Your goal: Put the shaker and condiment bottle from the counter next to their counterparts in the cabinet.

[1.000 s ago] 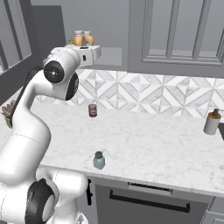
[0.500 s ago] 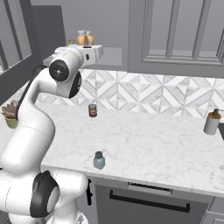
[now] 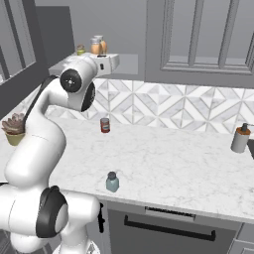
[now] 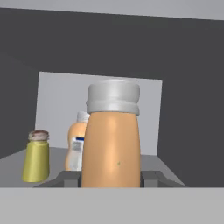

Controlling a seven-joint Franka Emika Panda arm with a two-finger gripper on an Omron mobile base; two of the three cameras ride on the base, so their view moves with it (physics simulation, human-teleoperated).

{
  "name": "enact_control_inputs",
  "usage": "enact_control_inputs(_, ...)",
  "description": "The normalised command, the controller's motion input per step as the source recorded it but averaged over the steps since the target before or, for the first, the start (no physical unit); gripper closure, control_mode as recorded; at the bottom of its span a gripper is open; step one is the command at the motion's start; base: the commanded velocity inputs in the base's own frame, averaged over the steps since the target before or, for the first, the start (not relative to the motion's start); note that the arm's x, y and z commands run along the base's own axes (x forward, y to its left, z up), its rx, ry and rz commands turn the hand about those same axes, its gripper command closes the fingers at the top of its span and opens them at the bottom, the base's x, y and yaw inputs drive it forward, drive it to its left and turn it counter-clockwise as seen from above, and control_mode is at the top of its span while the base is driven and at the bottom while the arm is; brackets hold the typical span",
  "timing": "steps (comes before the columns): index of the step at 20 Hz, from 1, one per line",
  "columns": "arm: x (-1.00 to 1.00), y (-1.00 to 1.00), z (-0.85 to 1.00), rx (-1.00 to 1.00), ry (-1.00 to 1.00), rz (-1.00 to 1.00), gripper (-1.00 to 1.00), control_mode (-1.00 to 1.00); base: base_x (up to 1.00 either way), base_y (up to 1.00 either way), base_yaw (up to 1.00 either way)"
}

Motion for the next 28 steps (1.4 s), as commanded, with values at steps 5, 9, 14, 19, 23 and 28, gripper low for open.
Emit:
enact_control_inputs(5, 0.3, 0.0, -0.08, 0.0, 0.05, -0.04, 1.0, -1.0, 0.0, 0.0, 0.0)
enact_control_inputs(9, 0.38, 0.04, -0.14, 0.0, 0.09, 0.0, 1.0, -1.0, 0.0, 0.0, 0.0)
enact_control_inputs(14, 0.5, 0.04, -0.14, 0.0, 0.09, 0.0, 1.0, -1.0, 0.0, 0.0, 0.0)
enact_control_inputs(19, 0.52, 0.0, -0.11, 0.01, 0.06, 0.0, 1.0, -1.0, 0.0, 0.0, 0.0)
enact_control_inputs(23, 0.36, 0.0, -0.23, 0.03, 0.0, 0.0, 1.0, -1.0, 0.0, 0.0, 0.0)
enact_control_inputs(28, 0.11, 0.0, -0.58, 0.04, -0.09, 0.0, 1.0, -1.0, 0.0, 0.0, 0.0)
